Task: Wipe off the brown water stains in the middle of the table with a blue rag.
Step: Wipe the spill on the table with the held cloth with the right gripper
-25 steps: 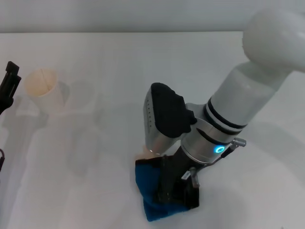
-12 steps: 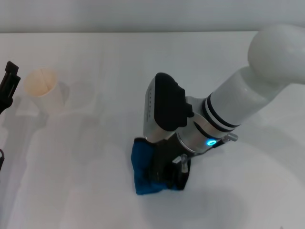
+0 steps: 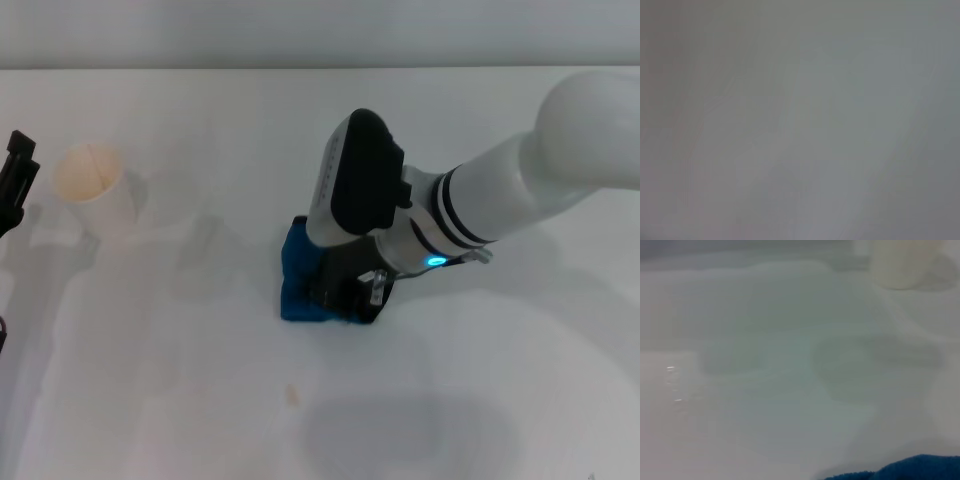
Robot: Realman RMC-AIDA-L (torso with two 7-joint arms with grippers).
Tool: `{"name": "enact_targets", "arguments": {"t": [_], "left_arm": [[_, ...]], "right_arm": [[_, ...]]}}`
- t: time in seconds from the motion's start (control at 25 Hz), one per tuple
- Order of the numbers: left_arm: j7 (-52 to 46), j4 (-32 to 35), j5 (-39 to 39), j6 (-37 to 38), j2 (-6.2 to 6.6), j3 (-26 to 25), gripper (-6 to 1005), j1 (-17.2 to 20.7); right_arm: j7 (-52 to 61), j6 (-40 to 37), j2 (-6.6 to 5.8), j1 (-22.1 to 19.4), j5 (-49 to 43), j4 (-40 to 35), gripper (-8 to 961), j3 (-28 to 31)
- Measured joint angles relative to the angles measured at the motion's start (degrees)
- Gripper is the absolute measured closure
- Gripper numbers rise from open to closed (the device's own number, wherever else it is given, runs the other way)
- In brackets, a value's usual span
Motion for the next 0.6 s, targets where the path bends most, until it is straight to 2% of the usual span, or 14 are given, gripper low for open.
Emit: {"name": "enact_targets", "arguments": {"t": [0.36,0.6], "left_arm": [[0.0,0.1,0.1,0.0,0.0,0.0,123,-0.3],[0.0,0.2,0.1,0.0,0.0,0.0,124,-0.4]], "right_arm": [[0.8,7.5,0.02,-1.0,0.0,3.7,942,2.4],[0.8,7.5,-0.02,-1.8,-0.1,5.1,943,6.1]]}}
